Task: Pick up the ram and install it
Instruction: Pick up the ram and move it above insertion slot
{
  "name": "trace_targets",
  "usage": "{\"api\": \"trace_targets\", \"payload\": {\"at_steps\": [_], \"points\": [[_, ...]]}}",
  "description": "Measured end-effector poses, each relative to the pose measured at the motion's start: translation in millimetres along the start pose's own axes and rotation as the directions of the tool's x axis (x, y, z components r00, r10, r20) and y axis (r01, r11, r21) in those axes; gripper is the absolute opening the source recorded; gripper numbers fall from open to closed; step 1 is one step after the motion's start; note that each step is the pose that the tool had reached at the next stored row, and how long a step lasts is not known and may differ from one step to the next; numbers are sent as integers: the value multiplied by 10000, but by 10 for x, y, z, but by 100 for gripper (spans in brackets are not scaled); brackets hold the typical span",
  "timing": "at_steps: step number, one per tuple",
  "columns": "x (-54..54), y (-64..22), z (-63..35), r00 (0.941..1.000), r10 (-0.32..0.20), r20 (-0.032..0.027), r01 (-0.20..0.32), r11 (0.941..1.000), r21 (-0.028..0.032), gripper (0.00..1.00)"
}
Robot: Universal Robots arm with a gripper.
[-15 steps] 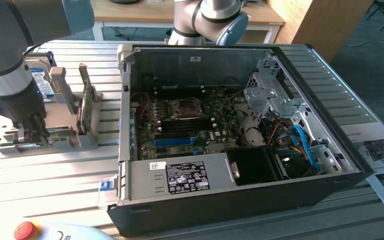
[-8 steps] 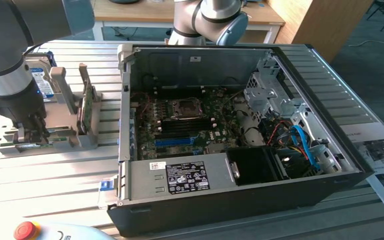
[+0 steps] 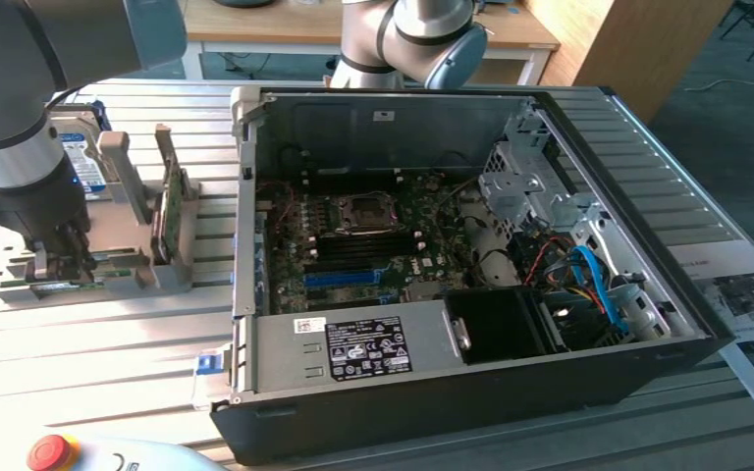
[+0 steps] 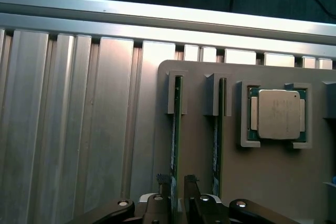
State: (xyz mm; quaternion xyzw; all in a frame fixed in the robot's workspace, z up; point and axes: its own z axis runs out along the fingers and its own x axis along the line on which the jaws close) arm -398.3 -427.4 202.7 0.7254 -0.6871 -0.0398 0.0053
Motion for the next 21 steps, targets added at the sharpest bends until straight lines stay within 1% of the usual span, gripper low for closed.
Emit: {"api": "trace_targets", "payload": {"at_steps": [4, 8, 17, 19, 21], "points": [[0, -1, 1, 10000, -1, 1, 1, 10000, 2, 25], [1, -2, 1, 10000, -3, 1, 3, 10000, 27, 25], [0, -1, 1, 10000, -3, 0, 3, 10000, 28, 24], [0, -1, 1, 10000, -2, 1, 2, 10000, 28, 12], [0, -1, 1, 10000, -3, 1, 3, 10000, 28, 12]]}}
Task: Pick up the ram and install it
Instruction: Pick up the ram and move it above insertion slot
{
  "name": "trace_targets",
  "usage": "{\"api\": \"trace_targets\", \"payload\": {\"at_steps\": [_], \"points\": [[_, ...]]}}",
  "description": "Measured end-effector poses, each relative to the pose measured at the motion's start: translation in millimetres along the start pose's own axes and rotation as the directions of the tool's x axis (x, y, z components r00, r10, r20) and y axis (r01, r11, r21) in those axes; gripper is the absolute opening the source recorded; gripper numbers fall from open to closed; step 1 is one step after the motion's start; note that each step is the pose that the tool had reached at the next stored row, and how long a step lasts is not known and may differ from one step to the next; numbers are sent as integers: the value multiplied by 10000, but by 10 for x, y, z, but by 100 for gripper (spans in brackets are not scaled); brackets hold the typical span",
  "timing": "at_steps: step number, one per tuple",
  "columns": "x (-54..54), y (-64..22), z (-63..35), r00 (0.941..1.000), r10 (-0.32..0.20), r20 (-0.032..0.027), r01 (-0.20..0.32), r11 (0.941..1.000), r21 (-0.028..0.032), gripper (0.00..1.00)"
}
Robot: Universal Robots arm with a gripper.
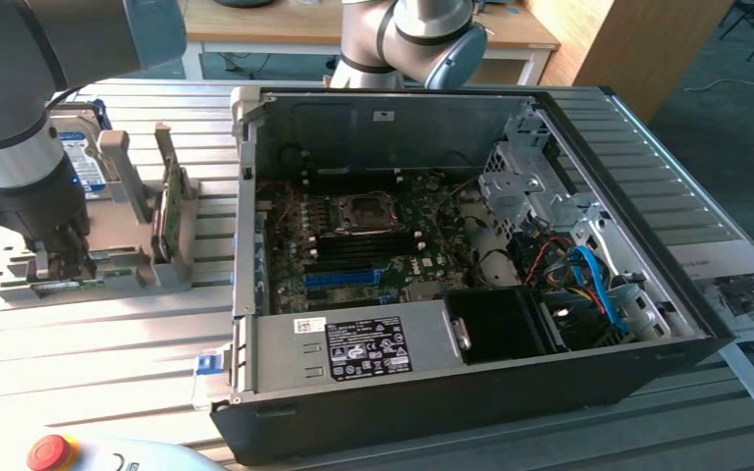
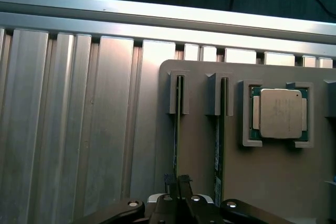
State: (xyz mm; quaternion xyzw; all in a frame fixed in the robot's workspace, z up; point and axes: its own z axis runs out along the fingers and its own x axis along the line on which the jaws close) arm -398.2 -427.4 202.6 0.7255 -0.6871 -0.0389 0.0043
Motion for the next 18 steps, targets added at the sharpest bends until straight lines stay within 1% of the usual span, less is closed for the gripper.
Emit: {"api": "trace_targets", "payload": {"at_steps": [10, 14, 18], "points": [[0, 0, -5, 10000, 0, 1, 0, 10000, 2, 12], [-2, 2, -43, 10000, 0, -7, 0, 10000, 0, 12], [-6, 4, -109, 10000, 2, -30, -2, 10000, -5, 12]]}}
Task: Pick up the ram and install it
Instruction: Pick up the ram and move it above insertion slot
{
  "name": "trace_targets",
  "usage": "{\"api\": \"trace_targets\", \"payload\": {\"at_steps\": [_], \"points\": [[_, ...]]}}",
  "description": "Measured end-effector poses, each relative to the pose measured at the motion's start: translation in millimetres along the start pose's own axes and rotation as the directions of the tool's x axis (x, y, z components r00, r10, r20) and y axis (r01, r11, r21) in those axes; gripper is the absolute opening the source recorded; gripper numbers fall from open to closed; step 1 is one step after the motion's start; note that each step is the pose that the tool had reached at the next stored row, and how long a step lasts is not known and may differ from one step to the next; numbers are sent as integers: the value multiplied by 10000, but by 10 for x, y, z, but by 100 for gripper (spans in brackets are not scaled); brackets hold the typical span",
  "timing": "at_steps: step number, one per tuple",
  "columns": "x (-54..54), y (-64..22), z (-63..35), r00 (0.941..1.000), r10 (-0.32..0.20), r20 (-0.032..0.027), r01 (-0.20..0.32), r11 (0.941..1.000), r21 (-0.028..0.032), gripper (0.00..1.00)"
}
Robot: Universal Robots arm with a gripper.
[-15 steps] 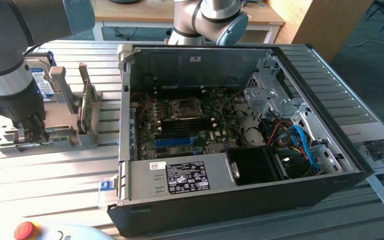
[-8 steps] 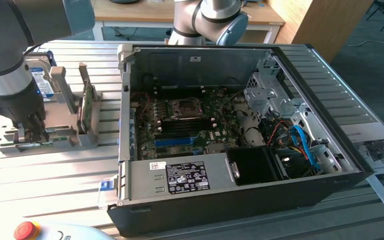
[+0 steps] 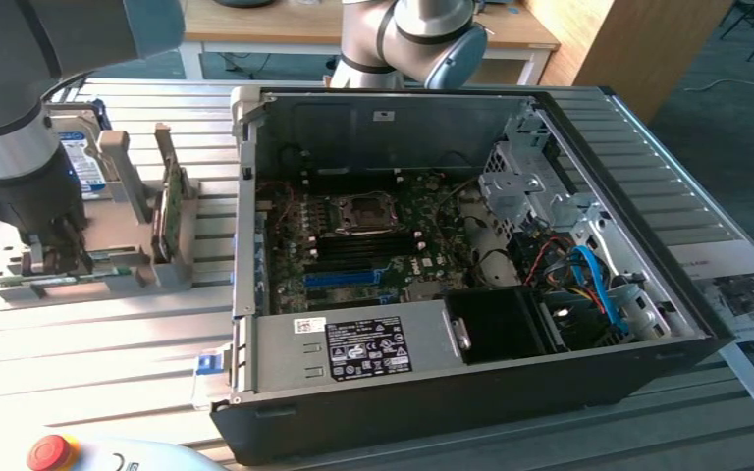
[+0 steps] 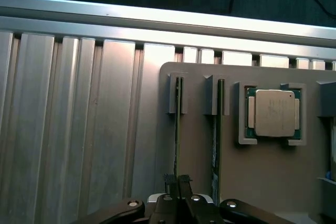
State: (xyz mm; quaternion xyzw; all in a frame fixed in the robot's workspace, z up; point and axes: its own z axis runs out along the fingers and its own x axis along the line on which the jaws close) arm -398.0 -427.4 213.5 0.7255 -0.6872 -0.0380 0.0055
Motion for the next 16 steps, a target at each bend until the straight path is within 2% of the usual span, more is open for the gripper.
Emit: {"api": "trace_targets", "payload": {"at_steps": [16], "points": [[-14, -3, -318, 9999, 11, -155, -11, 10000, -35, 12]]}}
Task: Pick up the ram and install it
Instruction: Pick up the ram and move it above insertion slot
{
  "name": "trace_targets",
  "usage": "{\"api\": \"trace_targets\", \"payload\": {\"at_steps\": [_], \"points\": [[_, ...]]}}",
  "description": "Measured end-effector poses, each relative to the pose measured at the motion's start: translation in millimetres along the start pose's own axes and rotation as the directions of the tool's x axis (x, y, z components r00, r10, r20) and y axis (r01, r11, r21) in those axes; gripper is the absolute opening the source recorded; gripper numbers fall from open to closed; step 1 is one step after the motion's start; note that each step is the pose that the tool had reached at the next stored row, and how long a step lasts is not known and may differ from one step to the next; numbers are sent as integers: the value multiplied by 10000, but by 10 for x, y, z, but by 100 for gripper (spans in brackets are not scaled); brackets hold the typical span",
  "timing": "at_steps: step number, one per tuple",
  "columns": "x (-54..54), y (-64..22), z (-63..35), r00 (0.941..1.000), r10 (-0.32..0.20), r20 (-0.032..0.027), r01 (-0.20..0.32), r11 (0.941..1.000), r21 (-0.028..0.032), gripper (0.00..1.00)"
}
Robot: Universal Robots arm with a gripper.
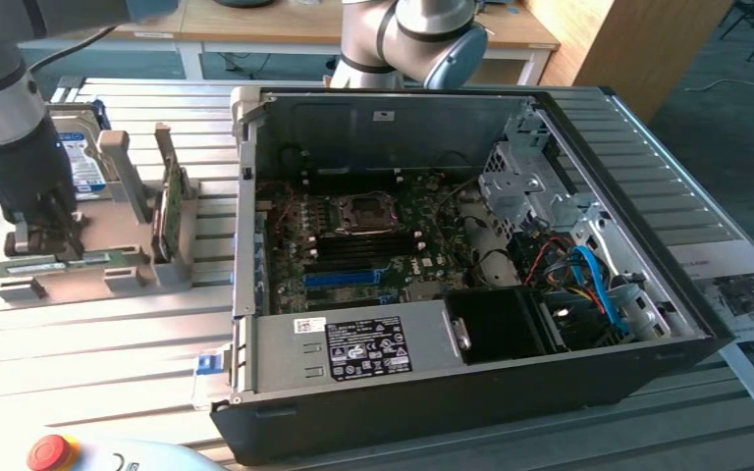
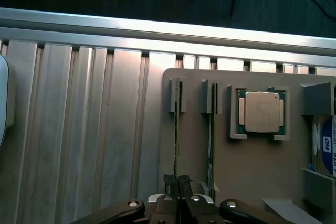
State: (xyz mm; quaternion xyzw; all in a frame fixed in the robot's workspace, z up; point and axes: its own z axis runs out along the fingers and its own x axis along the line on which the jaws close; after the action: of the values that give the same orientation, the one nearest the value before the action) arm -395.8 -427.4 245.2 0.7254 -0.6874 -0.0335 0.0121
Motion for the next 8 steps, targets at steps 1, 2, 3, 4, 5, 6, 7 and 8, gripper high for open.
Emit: {"api": "trace_targets", "payload": {"at_steps": [1, 2, 3, 4, 5, 6, 7, 8], "points": [[-1, 0, -26, 10000, 1, -13, -1, 10000, -4, 12], [-1, -1, -53, 10000, 2, -27, -2, 10000, -9, 12], [-2, -2, -81, 10000, 3, -39, -3, 10000, -13, 12], [-3, -3, -110, 10000, 4, -53, -4, 10000, -17, 12], [-4, -4, -141, 10000, 5, -66, -5, 10000, -21, 12], [-5, -4, -170, 10000, 6, -79, -6, 10000, -27, 12], [-5, -4, -198, 10000, 7, -92, -7, 10000, -33, 12], [-6, -5, -228, 9999, 8, -105, -8, 10000, -36, 12]]}}
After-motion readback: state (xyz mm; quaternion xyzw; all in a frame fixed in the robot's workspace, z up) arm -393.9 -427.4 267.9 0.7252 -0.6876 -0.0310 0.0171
